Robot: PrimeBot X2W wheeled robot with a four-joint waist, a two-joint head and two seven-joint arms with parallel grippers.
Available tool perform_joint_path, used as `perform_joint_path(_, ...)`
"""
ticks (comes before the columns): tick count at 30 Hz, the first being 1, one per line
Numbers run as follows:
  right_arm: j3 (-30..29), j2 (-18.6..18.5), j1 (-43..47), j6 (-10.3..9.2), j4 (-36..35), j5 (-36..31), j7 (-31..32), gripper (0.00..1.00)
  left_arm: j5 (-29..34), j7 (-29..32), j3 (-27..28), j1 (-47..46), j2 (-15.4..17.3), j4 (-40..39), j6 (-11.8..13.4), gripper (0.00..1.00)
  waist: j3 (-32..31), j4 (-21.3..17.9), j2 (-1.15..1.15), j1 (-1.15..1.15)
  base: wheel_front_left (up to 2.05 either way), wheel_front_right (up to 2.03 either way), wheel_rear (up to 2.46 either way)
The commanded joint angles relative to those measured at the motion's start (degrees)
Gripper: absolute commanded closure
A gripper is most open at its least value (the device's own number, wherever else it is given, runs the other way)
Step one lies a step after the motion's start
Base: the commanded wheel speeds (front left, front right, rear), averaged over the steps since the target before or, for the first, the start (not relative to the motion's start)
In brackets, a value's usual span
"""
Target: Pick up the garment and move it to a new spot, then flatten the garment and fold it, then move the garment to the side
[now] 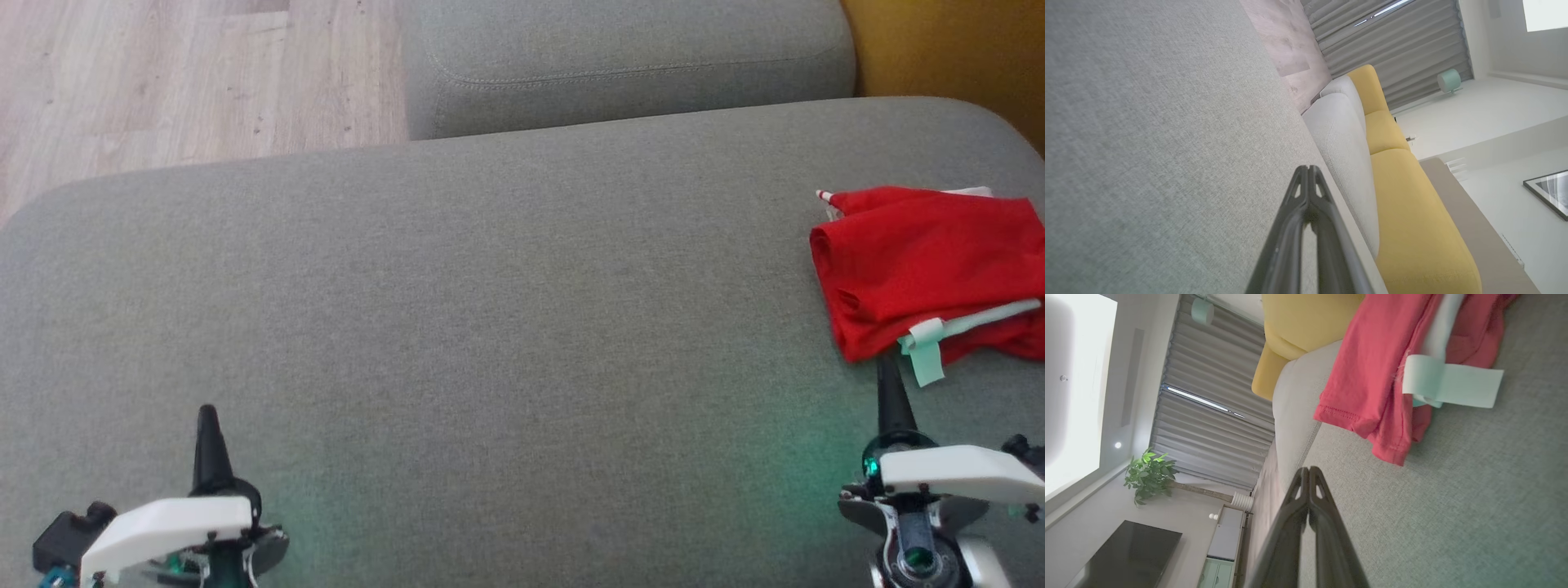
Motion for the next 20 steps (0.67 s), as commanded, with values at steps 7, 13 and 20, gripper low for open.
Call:
perform_joint_path(7, -0.07, -1.06, -2.9, -0.04, -2.56, 5.0, 1.32, 1.0, -4.26, 1.44, 1.98, -3.37, 0.32, -1.64, -0.63, 1.0, -0.08, 0.26, 0.0, 0.0, 0.0, 0.0, 0.0)
perform_joint_path(13, -0.73, -1.06, -2.96, -0.04, -2.9, 9.21, 2.49, 1.0, -8.03, 2.63, 2.56, -3.61, 0.34, -1.6, -0.82, 1.0, -0.16, 0.51, 0.0, 0.0, 0.0, 0.0, 0.0)
perform_joint_path(20, -1.39, -1.05, -3.02, -0.04, -3.23, 13.4, 3.66, 1.0, -11.78, 3.81, 3.13, -3.85, 0.37, -1.56, -1.01, 1.0, -0.25, 0.77, 0.0, 0.0, 0.0, 0.0, 0.0)
